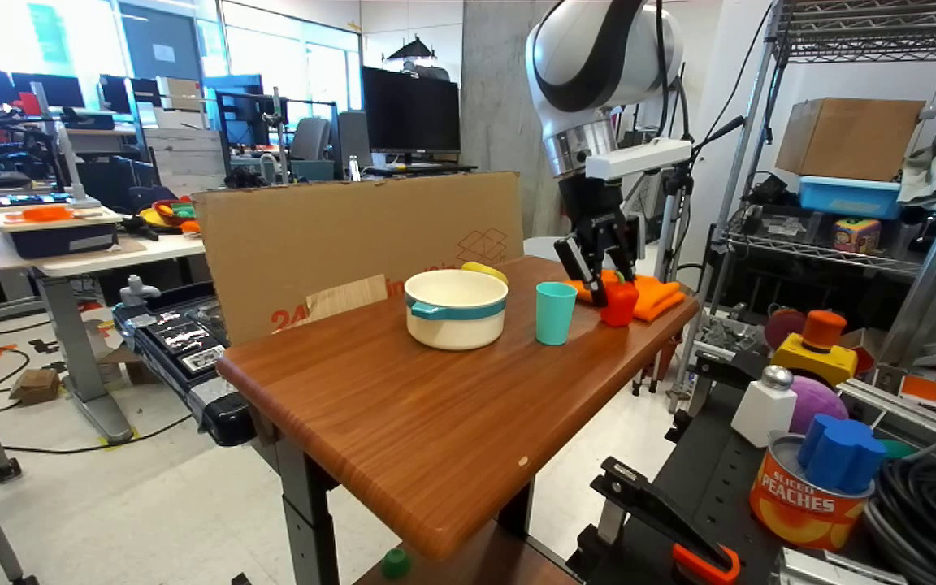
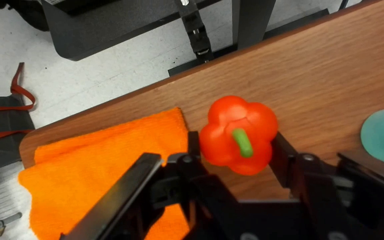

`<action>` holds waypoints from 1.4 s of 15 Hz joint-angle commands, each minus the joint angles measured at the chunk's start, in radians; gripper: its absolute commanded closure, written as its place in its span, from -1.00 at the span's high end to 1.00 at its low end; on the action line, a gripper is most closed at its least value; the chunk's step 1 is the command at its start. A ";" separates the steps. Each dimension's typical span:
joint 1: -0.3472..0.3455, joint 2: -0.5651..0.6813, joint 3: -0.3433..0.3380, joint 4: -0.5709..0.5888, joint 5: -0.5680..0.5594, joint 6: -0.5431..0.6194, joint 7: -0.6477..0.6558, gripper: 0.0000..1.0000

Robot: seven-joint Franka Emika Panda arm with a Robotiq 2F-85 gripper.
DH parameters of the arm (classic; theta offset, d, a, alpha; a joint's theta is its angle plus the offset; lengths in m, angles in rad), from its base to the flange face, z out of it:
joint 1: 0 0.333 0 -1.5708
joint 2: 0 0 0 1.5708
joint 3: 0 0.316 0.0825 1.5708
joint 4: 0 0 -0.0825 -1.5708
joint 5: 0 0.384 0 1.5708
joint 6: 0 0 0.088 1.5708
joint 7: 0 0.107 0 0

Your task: Put the red cup inside the white pot

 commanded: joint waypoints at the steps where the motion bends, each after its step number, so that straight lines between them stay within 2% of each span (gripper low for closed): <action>1: 0.004 -0.009 -0.004 0.020 0.034 -0.033 0.006 -0.50; 6: 0.027 -0.119 0.027 0.031 0.100 -0.045 0.025 -0.50; 11: 0.079 -0.194 0.073 0.114 0.143 -0.119 0.065 -0.50; 15: 0.120 -0.119 0.102 0.252 0.141 -0.135 0.113 -0.50; 21: 0.150 0.066 0.110 0.457 0.140 -0.200 0.123 -0.50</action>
